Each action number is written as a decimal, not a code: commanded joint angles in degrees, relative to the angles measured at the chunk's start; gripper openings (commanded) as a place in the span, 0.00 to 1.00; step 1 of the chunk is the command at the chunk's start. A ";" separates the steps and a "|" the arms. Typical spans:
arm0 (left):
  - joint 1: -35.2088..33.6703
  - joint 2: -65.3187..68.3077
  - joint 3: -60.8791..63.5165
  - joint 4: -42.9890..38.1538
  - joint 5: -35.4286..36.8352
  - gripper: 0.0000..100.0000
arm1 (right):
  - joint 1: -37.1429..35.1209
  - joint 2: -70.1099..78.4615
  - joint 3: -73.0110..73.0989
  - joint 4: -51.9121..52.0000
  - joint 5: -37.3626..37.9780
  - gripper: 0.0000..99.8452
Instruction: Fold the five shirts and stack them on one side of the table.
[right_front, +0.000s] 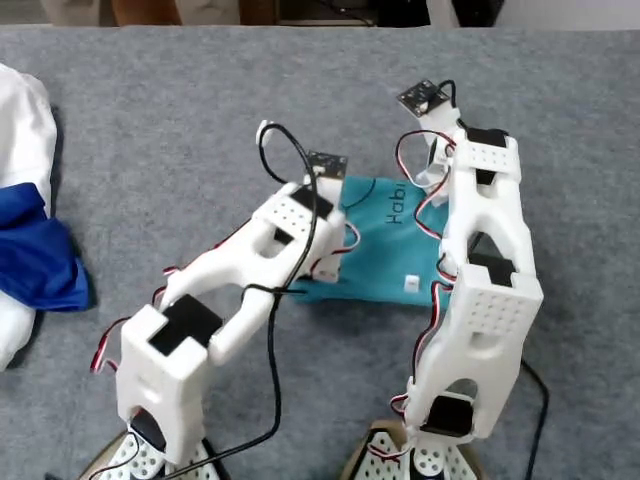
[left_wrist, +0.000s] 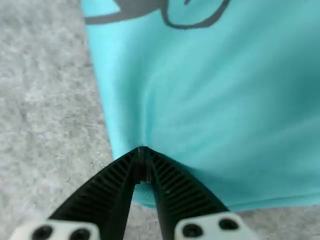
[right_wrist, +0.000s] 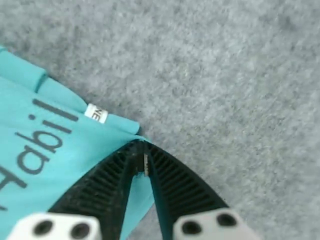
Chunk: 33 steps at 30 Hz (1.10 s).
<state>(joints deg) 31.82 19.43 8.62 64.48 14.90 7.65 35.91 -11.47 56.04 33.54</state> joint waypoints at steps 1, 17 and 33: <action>-1.85 -2.51 3.87 -2.55 0.35 0.02 | -0.48 -0.22 -3.12 -1.23 1.32 0.01; -3.25 -12.18 -11.87 2.37 -0.53 0.02 | -3.03 -28.35 23.16 -13.45 -0.70 0.01; -11.34 7.16 -25.58 -10.20 1.85 0.02 | -2.95 -62.55 55.08 -6.95 -3.25 0.01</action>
<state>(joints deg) 20.13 25.93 -11.60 54.99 16.13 4.48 -19.56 37.76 48.84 30.55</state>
